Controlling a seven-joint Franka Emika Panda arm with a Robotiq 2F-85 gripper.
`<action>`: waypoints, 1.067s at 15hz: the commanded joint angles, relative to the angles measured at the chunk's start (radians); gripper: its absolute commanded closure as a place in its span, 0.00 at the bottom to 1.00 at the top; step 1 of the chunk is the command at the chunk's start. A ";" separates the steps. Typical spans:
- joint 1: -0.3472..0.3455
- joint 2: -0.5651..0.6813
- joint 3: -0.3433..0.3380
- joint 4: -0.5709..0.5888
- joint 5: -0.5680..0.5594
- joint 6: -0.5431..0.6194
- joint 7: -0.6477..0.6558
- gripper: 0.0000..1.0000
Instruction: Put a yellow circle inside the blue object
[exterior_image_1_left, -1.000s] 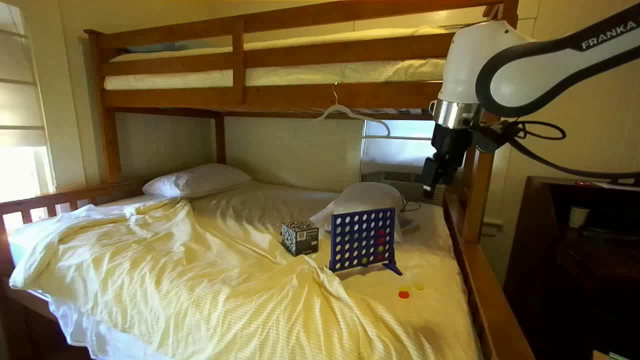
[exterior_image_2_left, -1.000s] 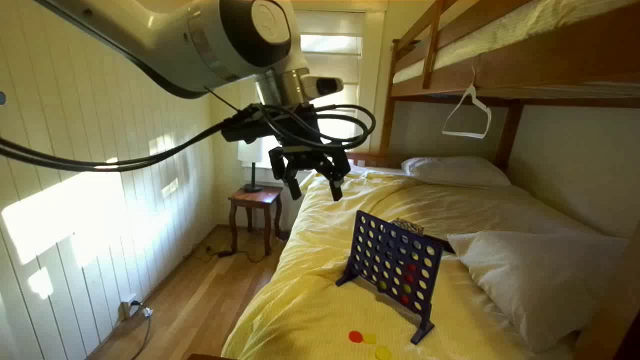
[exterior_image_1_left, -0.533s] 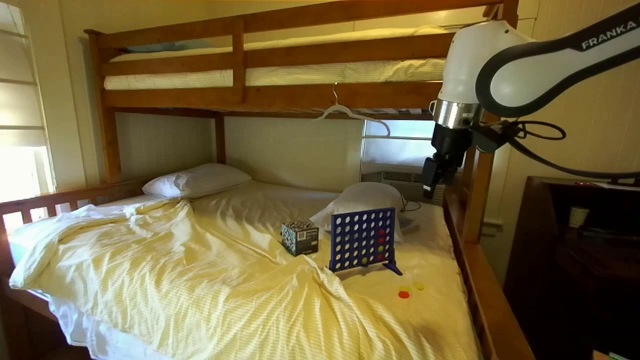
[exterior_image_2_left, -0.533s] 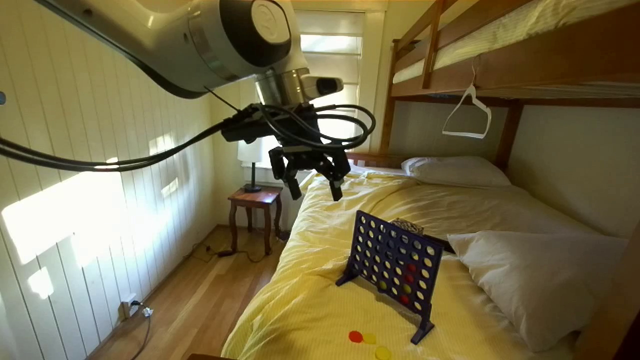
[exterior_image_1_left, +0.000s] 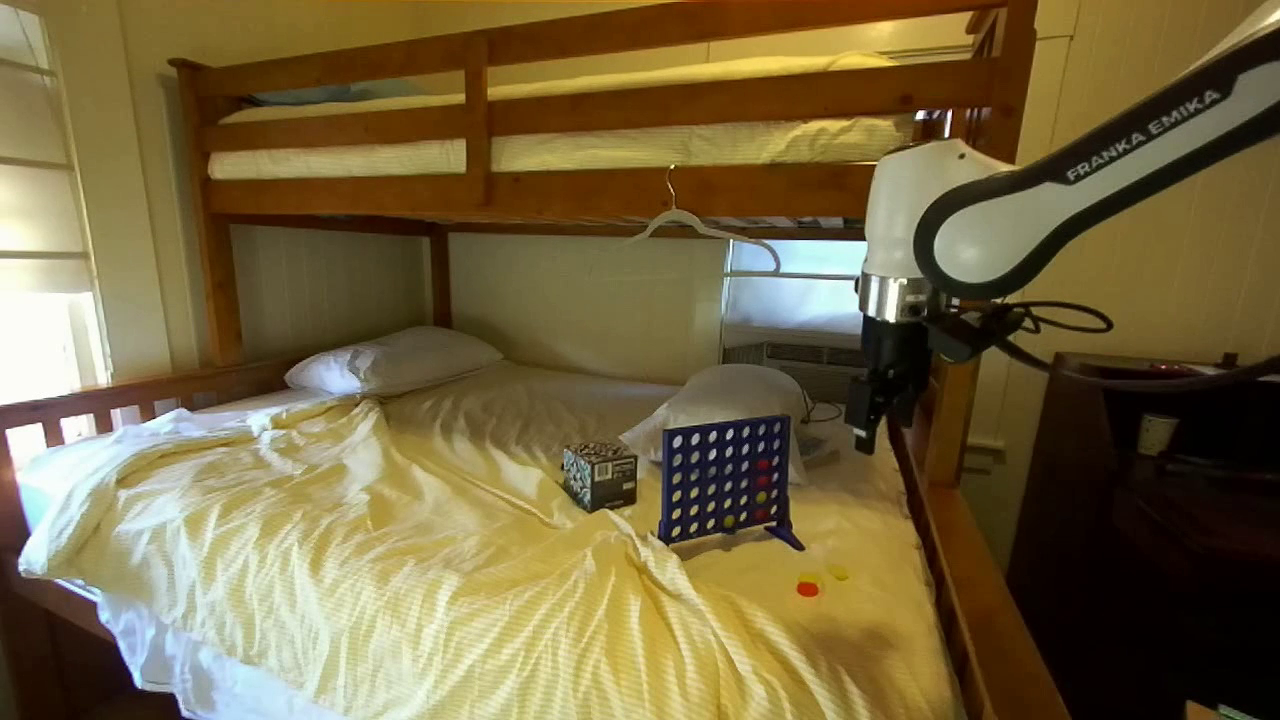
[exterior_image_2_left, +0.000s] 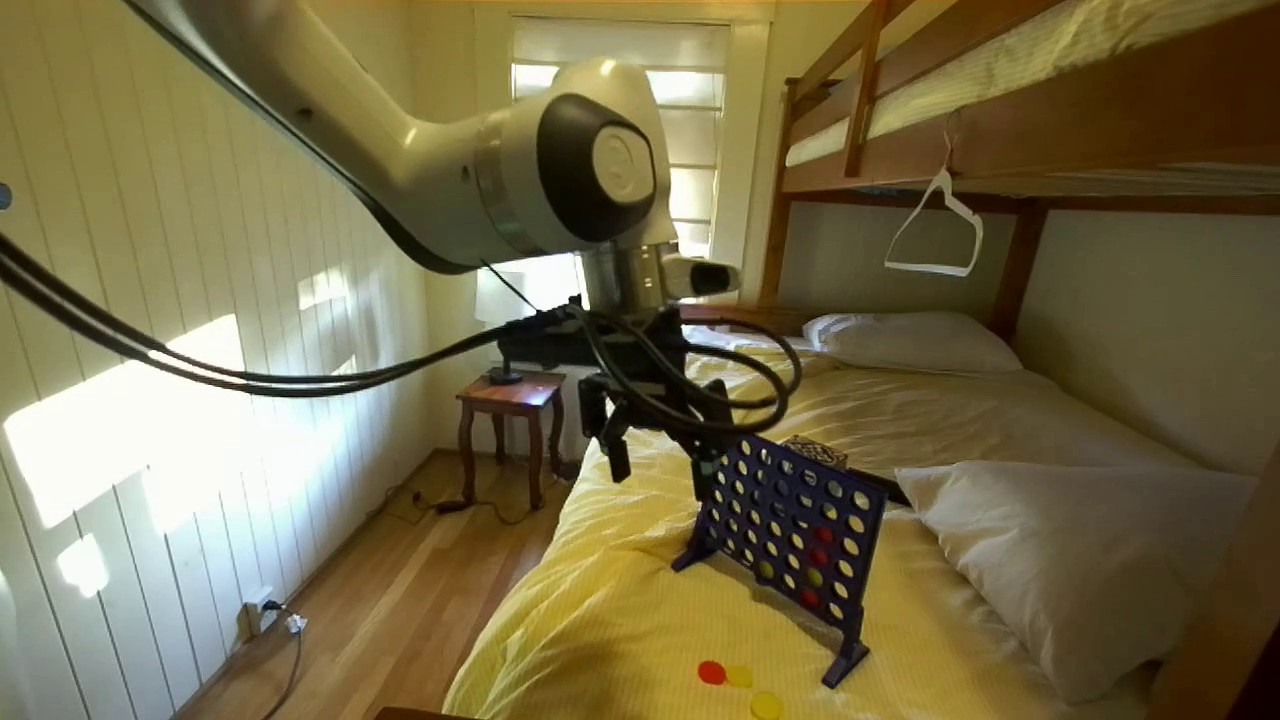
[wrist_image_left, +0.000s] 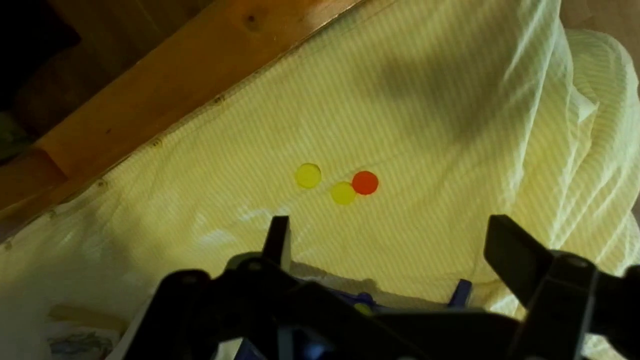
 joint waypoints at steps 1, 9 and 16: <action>-0.003 0.122 -0.057 -0.005 -0.003 0.121 -0.037 0.00; 0.002 0.356 -0.160 0.007 0.064 0.389 -0.194 0.00; -0.024 0.523 -0.191 0.081 0.296 0.424 -0.469 0.00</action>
